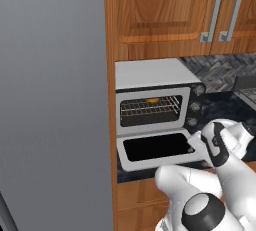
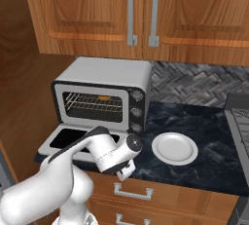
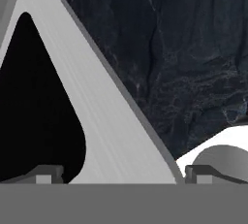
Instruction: Pick up the bagel from the plate, place it on the toaster oven rack, close the door, and set the timer.
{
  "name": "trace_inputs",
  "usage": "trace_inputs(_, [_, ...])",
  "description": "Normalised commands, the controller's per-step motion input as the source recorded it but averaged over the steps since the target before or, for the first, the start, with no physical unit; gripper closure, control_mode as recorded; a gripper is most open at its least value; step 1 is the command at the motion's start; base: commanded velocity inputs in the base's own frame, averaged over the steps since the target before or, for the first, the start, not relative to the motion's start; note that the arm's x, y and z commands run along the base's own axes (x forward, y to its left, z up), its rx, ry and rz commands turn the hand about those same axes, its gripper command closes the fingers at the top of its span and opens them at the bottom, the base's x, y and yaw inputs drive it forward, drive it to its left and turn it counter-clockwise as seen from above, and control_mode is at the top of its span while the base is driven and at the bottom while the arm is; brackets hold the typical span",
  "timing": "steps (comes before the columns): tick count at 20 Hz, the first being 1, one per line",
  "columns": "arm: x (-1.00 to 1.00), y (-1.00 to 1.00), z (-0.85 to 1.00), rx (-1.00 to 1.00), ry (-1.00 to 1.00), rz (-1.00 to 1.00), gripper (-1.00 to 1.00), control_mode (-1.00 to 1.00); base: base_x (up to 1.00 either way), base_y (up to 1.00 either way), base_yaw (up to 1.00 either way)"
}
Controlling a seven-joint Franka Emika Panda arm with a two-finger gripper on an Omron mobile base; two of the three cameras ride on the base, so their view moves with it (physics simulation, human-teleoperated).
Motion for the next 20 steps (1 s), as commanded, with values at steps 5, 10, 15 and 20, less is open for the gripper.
trace_inputs(5, [0.33, 0.27, 0.02, 0.10, 0.00, 0.00, -1.00, -1.00, 0.00, 0.00, 0.00])
trace_inputs(10, [0.43, 0.28, 0.23, 0.10, 0.00, -0.02, -1.00, -1.00, 0.00, 0.00, 0.00])
trace_inputs(15, [0.55, 0.20, 0.30, 0.08, -0.03, -0.05, -1.00, -1.00, 0.00, 0.00, 0.00])
trace_inputs(20, [0.54, 0.11, 0.27, 0.07, -0.01, -0.07, -1.00, -1.00, 0.00, 0.00, 0.00])
